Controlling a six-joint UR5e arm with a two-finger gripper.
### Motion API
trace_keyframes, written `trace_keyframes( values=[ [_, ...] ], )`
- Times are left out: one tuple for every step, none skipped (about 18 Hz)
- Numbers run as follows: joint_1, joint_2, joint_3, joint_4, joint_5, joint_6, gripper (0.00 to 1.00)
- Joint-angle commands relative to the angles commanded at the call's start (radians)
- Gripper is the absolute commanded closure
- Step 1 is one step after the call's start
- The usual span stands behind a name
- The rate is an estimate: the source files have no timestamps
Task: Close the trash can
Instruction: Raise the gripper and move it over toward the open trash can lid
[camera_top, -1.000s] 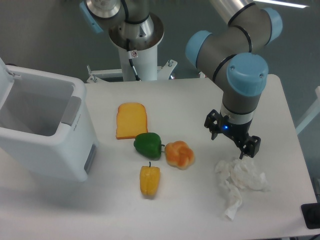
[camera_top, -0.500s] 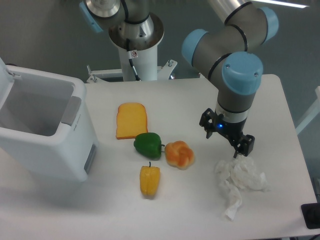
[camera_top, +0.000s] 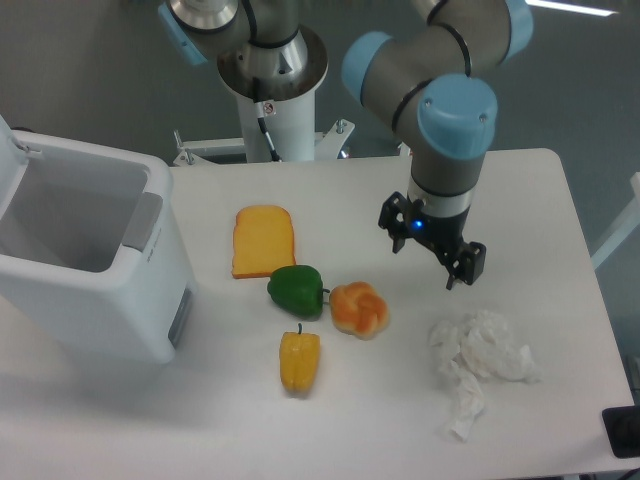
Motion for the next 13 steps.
trace_keyframes(
  values=[
    [-0.002,0.032,-0.018,-0.002,-0.026,-0.02,0.0],
    [-0.005,0.07,-0.037,-0.011,-0.052,-0.04,0.0],
    [-0.005,0.109,-0.052,-0.024,-0.075,-0.055,0.0],
    [-0.008,0.146,-0.059,-0.041,-0.094,-0.078,0.0],
    [-0.02,0.181,-0.062,-0.067,-0.107,-0.112,0.0],
    [-0.04,0.213,-0.063,-0.095,-0.115,-0.146,0.0],
    [-0.069,0.233,-0.063,-0.129,-0.118,-0.173,0.0],
    [-0.102,0.256,-0.071,-0.156,-0.118,-0.192,0.0],
    [-0.127,0.276,-0.072,-0.173,-0.118,-0.216,0.0],
    [-0.143,0.295,-0.074,-0.187,-0.12,-0.247,0.0],
    [-0.162,0.31,-0.075,-0.193,-0.121,-0.273,0.0],
    [-0.191,0.327,-0.077,-0.196,-0.124,-0.304,0.0],
    [-0.222,0.339,-0.077,-0.199,-0.124,-0.337,0.0]
  ],
)
